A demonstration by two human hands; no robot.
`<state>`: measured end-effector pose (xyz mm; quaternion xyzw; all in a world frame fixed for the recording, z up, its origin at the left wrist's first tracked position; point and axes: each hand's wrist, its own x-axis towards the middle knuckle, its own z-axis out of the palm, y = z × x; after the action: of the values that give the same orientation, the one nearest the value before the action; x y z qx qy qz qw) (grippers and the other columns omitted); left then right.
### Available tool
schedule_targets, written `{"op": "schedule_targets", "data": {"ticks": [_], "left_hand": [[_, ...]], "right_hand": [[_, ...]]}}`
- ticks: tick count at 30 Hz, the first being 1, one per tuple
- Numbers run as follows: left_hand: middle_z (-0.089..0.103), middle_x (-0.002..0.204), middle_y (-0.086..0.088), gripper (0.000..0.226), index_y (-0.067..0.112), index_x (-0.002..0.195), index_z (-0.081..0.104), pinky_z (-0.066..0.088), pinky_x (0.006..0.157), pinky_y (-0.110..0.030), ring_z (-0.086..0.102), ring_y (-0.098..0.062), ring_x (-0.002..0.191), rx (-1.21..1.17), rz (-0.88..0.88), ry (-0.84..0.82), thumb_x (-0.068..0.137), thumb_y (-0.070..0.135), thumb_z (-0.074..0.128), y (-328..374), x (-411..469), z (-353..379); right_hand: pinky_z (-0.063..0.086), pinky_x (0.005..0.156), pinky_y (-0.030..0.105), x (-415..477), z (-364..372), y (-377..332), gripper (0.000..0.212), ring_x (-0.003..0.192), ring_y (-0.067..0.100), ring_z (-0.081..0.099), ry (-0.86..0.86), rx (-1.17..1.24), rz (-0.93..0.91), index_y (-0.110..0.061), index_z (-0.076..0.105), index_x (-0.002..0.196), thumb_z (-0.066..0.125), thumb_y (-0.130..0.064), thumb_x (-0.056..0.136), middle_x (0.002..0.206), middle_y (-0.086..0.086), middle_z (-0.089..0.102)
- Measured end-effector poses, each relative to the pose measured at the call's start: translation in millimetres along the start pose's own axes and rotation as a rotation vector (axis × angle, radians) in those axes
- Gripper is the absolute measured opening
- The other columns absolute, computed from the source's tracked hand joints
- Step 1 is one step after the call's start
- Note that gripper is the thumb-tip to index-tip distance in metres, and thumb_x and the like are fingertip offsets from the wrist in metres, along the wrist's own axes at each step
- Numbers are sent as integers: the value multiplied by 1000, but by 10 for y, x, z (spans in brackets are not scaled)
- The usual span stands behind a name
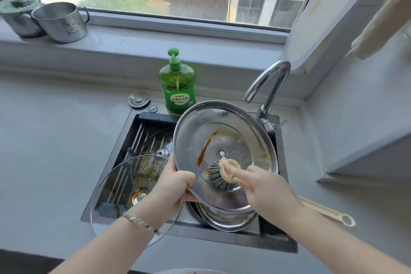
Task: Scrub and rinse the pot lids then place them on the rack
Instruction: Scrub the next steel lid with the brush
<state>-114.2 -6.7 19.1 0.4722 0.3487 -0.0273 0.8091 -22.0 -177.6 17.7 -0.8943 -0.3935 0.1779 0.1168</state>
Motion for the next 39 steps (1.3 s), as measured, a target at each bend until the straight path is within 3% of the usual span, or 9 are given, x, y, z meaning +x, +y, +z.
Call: {"op": "schedule_targets", "data": {"ticks": [4,9,12,17,21,25,29,34,39], "left_hand": [[62,103,-15,75,24,120,47,54,51,-37,66,-33,81,50,21,-45,53,-10,46,42,-35,38],[64,98,-16,83,20,126,46,53,51,-36,66,-27,68,54,-21,-67,48,-7,43,-40,-41,161],[62,99,-17,76,21,120,47,54,50,-36,66,-29,72,46,-33,-94,50,-6,43,-58,-54,160],[65,94,-17,80,16,124,47,53,49,-36,67,-31,67,48,-20,-86,48,-7,40,-49,-49,164],[63,98,-16,81,21,125,44,54,52,-38,65,-30,70,88,-42,-112,49,-6,42,-49,-89,162],[63,104,-23,82,21,126,47,57,56,-47,63,-35,76,112,-65,-140,49,-6,42,-81,-105,196],[60,92,-17,76,20,121,46,56,51,-42,63,-28,63,117,-82,-167,49,-6,43,-90,-142,213],[64,93,-19,79,16,125,48,55,50,-41,64,-31,67,103,-78,-178,50,-8,41,-108,-114,188],[62,101,-23,73,18,119,48,56,50,-42,65,-35,69,135,-100,-209,51,-8,42,-107,-142,222]], "right_hand": [[37,63,29,185,-196,415,59,77,22,52,107,-70,263,-52,20,141,36,-18,96,87,-3,44],[36,57,31,-23,-80,61,52,66,22,50,140,87,-108,-50,35,135,37,-22,91,78,-4,46],[36,66,31,231,-233,447,52,87,26,55,179,9,242,-51,32,137,39,-20,96,86,-2,47],[37,63,32,-38,-97,0,51,73,23,51,98,107,-122,-52,31,136,32,-26,92,80,-5,43],[38,67,31,218,-260,387,52,87,24,54,171,13,210,-52,30,137,39,-22,96,88,-2,48],[38,66,33,-6,-97,-36,49,83,26,56,106,56,-105,-55,28,136,35,-28,95,83,-6,43],[40,71,32,270,-269,384,51,92,25,55,178,8,219,-52,31,137,39,-22,96,93,-1,51],[39,60,33,-42,-94,-34,51,72,28,56,161,112,-193,-51,39,133,38,-26,89,73,-8,38],[37,67,30,193,-232,264,51,86,25,56,225,0,118,-49,33,138,39,-21,96,85,-6,43]]}}
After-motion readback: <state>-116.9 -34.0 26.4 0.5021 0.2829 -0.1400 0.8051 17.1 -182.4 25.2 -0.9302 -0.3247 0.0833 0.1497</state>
